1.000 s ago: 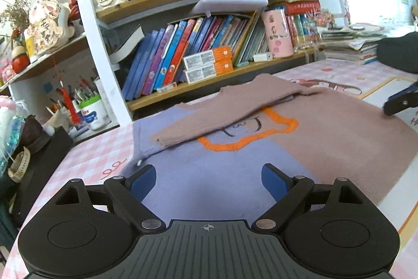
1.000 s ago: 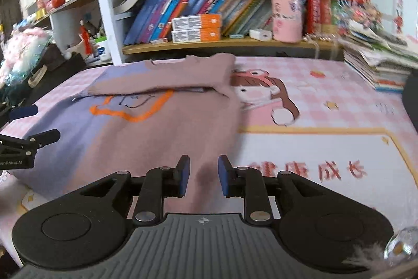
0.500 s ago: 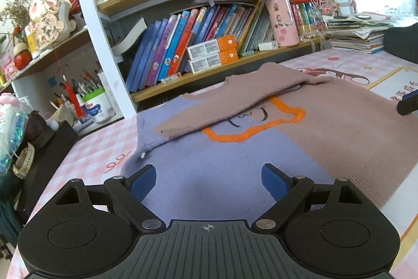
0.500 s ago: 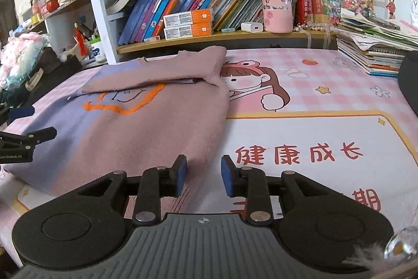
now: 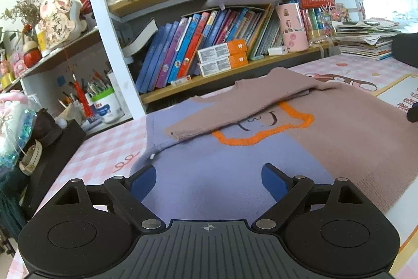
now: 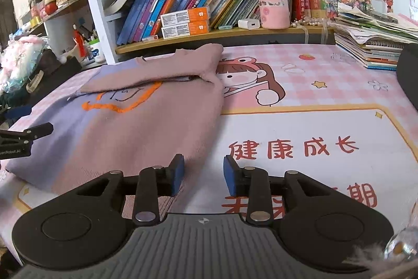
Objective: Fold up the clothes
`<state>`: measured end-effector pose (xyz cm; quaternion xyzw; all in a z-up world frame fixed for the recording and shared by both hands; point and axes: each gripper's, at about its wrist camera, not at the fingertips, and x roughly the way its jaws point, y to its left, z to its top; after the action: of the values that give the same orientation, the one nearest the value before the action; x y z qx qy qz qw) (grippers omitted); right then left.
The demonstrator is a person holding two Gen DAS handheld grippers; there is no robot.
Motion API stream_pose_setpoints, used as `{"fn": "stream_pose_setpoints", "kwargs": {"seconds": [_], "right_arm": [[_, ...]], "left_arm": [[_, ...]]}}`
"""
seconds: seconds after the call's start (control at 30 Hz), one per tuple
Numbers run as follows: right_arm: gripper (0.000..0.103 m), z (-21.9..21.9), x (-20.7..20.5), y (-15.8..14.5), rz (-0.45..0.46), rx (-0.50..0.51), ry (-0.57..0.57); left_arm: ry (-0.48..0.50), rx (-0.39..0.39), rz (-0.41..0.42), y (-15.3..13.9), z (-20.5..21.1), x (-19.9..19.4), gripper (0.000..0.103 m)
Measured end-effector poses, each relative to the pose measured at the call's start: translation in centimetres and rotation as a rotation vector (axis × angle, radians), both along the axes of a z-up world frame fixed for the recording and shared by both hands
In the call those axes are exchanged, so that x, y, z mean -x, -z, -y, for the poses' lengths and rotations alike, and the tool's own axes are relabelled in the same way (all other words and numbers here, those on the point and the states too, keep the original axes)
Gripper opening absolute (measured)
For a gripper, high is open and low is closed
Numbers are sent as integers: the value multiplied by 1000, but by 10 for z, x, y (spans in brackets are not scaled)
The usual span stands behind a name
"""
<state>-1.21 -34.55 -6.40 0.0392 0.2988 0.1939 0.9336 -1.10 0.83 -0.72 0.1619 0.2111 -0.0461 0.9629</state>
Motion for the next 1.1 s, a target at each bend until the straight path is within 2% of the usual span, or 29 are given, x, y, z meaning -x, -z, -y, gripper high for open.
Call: {"fn": "stream_pose_setpoints", "kwargs": {"seconds": [0.53, 1.1], "right_arm": [[32, -1, 1, 2, -2, -1, -1], [34, -6, 1, 1, -6, 28, -4]], "left_arm": [[1, 1, 16, 0, 0, 4, 90], [0, 41, 36, -2, -6, 6, 90]]}}
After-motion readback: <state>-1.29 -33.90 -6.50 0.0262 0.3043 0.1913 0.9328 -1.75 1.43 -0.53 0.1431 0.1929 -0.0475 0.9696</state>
